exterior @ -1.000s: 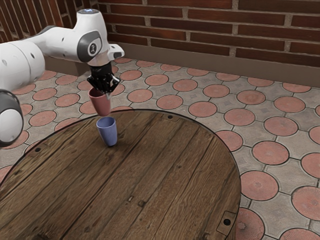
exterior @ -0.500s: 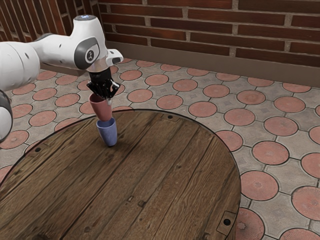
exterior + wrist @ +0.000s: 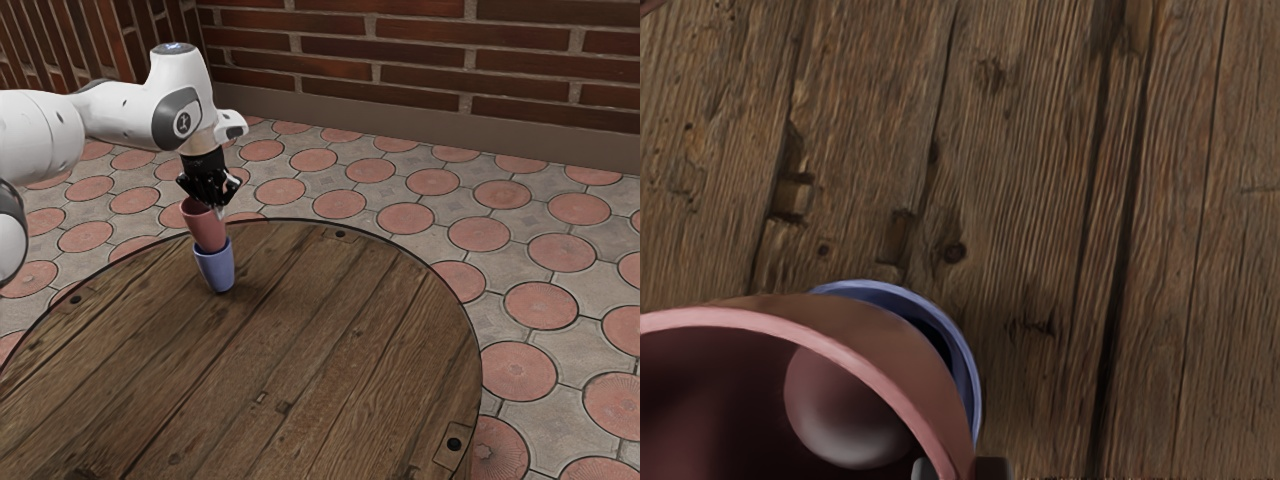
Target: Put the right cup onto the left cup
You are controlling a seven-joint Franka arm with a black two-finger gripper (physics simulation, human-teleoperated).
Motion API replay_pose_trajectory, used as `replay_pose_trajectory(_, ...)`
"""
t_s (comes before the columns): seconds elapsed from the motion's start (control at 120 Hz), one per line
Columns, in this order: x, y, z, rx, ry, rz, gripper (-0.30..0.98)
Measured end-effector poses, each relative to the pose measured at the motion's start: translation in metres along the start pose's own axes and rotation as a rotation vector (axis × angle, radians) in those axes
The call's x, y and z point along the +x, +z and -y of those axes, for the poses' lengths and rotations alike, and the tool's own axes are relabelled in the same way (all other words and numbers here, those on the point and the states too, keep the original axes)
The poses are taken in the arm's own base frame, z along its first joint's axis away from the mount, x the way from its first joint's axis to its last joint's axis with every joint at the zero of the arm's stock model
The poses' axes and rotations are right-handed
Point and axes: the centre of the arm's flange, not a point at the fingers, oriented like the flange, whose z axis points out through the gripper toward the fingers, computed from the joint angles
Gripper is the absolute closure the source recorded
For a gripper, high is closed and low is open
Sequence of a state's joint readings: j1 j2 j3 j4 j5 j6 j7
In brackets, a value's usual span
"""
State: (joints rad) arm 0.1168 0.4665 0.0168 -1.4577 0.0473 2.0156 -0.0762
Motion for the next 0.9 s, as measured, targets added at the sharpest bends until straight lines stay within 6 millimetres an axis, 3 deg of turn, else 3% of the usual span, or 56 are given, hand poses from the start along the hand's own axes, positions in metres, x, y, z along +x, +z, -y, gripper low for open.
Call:
replay_pose_trajectory(0.358, 0.002, 0.019, 0.000, -0.005, -0.001, 0.008, 0.78)
replay_pose_trajectory(0.55, 0.003, 0.009, -0.001, -0.049, -0.019, -0.005, 0.38)
replay_pose_trajectory(0.717, -0.006, -0.046, -0.001, -0.067, -0.018, -0.046, 0.17)
replay_pose_trajectory(0.8, -0.027, -0.091, -0.004, -0.076, -0.007, -0.055, 0.12)
replay_pose_trajectory(0.9, -0.062, -0.167, -0.015, -0.089, 0.023, -0.075, 0.07)
